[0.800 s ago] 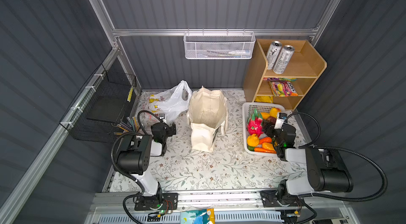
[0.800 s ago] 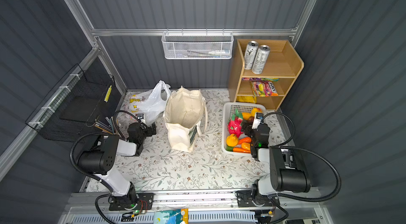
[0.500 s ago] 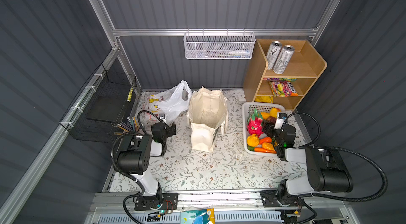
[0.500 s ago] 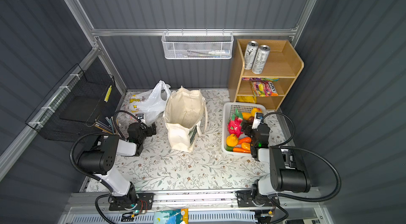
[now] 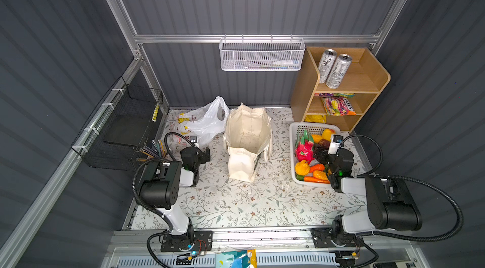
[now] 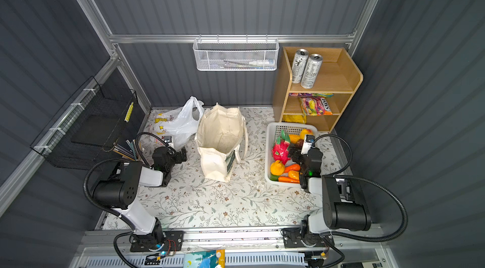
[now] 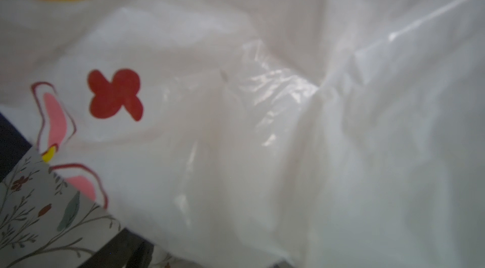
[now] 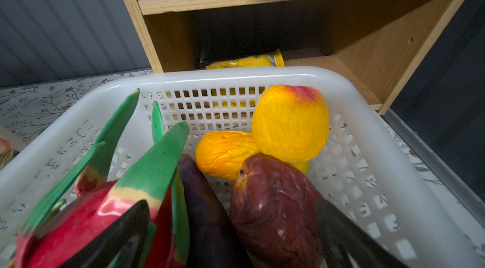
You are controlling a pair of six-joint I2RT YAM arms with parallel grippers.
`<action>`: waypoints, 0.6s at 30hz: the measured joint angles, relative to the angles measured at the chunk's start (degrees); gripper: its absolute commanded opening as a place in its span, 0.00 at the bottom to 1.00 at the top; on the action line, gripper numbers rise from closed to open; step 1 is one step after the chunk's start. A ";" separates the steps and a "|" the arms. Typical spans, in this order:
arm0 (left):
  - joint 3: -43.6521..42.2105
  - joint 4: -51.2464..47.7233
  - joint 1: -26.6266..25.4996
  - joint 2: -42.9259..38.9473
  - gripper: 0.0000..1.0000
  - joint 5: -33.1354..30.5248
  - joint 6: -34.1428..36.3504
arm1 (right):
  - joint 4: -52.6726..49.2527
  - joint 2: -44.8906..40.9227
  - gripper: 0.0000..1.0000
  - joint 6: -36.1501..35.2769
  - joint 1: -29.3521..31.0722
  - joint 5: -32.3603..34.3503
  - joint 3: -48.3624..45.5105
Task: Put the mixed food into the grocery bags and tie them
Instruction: 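Move both grippers from rest toward the cream tote bag's handles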
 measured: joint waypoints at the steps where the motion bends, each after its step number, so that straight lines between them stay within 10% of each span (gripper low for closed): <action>1: 0.00 -1.40 0.00 -1.07 1.00 -0.15 -0.13 | -2.01 -2.05 0.99 0.20 0.00 0.76 0.00; 12: 9.46 -28.28 0.00 -22.43 1.00 -2.19 -8.76 | -25.29 -27.76 0.99 16.59 -0.44 9.14 8.35; 18: 20.31 -51.47 0.00 -30.80 1.00 6.12 -16.15 | -38.84 -38.16 0.94 26.64 -1.57 0.02 16.63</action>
